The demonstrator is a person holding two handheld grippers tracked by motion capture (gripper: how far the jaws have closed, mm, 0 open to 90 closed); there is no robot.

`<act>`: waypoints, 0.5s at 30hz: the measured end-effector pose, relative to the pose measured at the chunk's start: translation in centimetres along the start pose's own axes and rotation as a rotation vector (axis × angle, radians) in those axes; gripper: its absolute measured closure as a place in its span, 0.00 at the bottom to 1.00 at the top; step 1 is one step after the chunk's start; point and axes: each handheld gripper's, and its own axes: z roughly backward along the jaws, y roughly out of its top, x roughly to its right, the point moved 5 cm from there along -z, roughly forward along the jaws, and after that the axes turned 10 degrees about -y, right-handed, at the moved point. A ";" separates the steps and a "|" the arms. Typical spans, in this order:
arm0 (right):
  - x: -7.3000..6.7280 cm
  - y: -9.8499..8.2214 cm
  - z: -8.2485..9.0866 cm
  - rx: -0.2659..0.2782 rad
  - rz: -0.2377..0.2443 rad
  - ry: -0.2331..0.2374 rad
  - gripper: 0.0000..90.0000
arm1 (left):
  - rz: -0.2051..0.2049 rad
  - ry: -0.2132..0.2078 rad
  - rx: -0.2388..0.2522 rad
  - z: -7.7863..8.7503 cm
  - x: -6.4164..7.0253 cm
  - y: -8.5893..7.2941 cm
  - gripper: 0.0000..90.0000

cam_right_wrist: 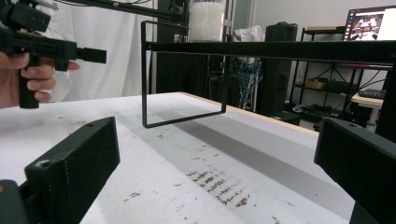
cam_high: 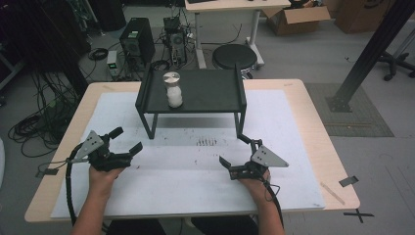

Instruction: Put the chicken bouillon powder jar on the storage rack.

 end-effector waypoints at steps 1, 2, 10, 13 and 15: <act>0.0 0.0 0.0 0.000 -0.001 0.001 0.00 | -0.002 0.002 -0.003 0.0 0.0 -0.2 0.00; 0.0 0.0 0.0 0.000 -0.002 0.001 0.00 | -0.008 0.004 -0.001 0.0 0.0 -0.4 0.00; 0.0 0.0 0.0 0.001 -0.001 0.000 0.00 | -0.009 0.002 0.009 0.1 0.1 -1.3 0.00; 0.0 0.0 0.0 0.001 -0.002 0.000 0.00 | -0.012 0.003 0.015 0.2 0.1 -1.6 0.00; 0.0 0.0 0.0 0.001 -0.003 0.000 0.00 | -0.012 0.004 0.023 0.3 0.1 -1.8 0.00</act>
